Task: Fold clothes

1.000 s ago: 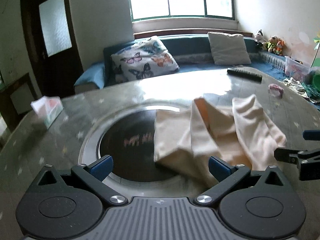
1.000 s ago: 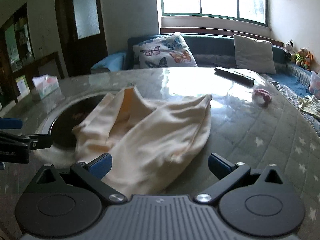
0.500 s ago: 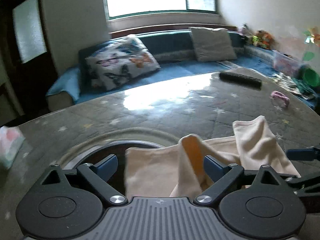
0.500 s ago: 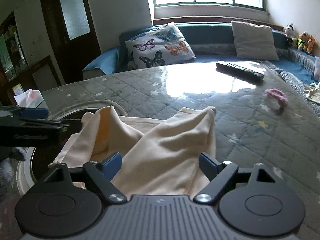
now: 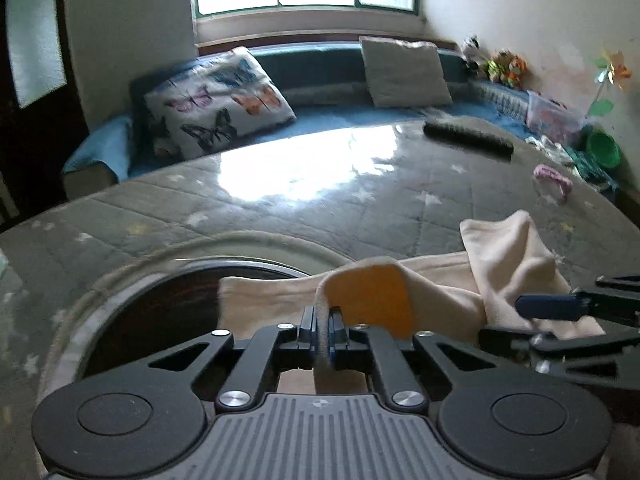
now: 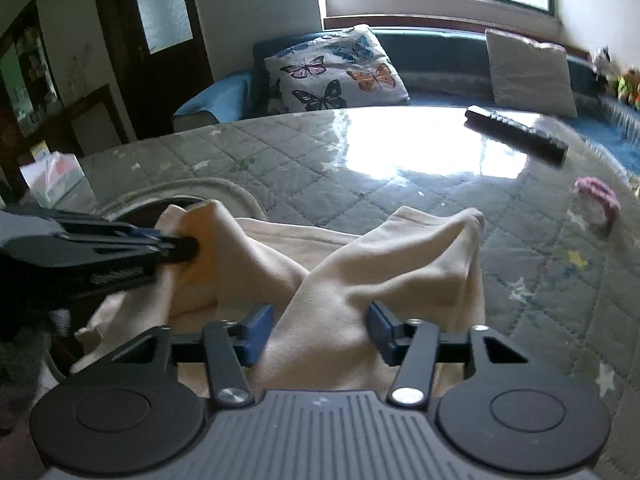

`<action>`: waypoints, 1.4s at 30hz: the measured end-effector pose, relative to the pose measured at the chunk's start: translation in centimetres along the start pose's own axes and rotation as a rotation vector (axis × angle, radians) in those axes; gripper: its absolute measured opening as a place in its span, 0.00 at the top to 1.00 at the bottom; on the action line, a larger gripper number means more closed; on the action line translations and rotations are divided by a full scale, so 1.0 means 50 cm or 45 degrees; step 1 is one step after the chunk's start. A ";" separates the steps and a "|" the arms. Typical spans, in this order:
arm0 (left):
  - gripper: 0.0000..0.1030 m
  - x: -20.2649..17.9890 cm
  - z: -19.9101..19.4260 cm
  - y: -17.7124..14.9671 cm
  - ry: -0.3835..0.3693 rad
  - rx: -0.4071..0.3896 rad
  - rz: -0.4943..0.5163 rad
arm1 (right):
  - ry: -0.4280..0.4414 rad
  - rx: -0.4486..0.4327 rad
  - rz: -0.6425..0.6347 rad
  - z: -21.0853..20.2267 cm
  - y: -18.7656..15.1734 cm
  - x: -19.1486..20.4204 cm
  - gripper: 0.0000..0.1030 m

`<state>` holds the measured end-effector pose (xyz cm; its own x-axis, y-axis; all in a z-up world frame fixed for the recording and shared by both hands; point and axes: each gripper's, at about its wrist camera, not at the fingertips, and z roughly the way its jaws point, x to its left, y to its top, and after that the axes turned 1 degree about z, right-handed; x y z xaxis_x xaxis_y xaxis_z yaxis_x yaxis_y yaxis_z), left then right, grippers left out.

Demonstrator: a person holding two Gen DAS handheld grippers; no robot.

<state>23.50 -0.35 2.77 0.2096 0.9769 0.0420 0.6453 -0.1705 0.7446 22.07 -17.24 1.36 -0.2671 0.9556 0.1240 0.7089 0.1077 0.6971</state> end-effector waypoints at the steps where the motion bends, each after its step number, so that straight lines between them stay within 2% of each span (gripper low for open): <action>1: 0.94 0.005 -0.015 -0.002 0.014 -0.020 -0.008 | -0.001 -0.005 0.003 -0.006 -0.002 0.000 0.71; 3: 0.94 0.019 -0.048 -0.007 0.052 -0.054 -0.029 | 0.012 -0.017 0.025 -0.022 -0.007 -0.006 0.85; 4: 0.94 0.025 -0.064 -0.009 0.071 -0.071 -0.040 | 0.015 -0.027 0.037 -0.033 -0.009 -0.009 0.86; 6: 0.95 0.044 -0.103 -0.023 0.124 -0.103 -0.073 | 0.006 -0.049 0.051 -0.055 -0.013 -0.015 0.97; 10: 0.95 0.088 -0.183 -0.061 0.225 -0.151 -0.154 | -0.020 -0.103 0.076 -0.112 -0.027 -0.035 0.98; 16: 0.95 0.133 -0.267 -0.157 0.318 -0.139 -0.281 | -0.028 -0.131 0.119 -0.171 -0.047 -0.065 0.98; 19: 0.95 0.141 -0.295 -0.201 0.314 -0.116 -0.353 | -0.021 -0.129 0.103 -0.168 -0.044 -0.053 0.94; 22: 0.95 0.135 -0.313 -0.229 0.313 -0.101 -0.363 | -0.002 -0.111 0.073 -0.146 -0.036 -0.030 0.87; 24: 0.95 0.131 -0.320 -0.242 0.325 -0.096 -0.361 | 0.005 -0.095 0.039 -0.121 -0.026 -0.008 0.68; 25: 0.95 0.131 -0.324 -0.247 0.327 -0.095 -0.367 | 0.008 -0.087 0.022 -0.108 -0.020 0.003 0.65; 31: 0.95 0.145 -0.337 -0.259 0.349 -0.092 -0.413 | -0.034 -0.002 -0.040 -0.007 0.008 0.046 0.60; 33: 0.95 0.150 -0.344 -0.262 0.366 -0.093 -0.422 | -0.069 0.014 -0.059 0.016 0.011 0.049 0.65; 34: 0.95 0.152 -0.347 -0.262 0.369 -0.092 -0.427 | -0.095 0.010 -0.083 0.022 0.010 0.052 0.71; 36: 0.95 0.155 -0.349 -0.264 0.376 -0.089 -0.426 | -0.137 0.004 -0.125 0.029 0.006 0.057 0.96; 38: 0.95 0.156 -0.349 -0.268 0.385 -0.083 -0.425 | -0.119 -0.006 -0.105 0.011 0.001 0.048 0.98; 42: 0.95 0.159 -0.355 -0.276 0.395 -0.083 -0.433 | -0.130 -0.104 -0.046 -0.073 -0.011 0.007 0.98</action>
<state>3.21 12.07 4.64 -0.2421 0.9700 -0.0224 0.5897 0.1654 0.7905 19.21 -17.95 3.58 -0.2208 0.9749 0.0280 0.6434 0.1240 0.7554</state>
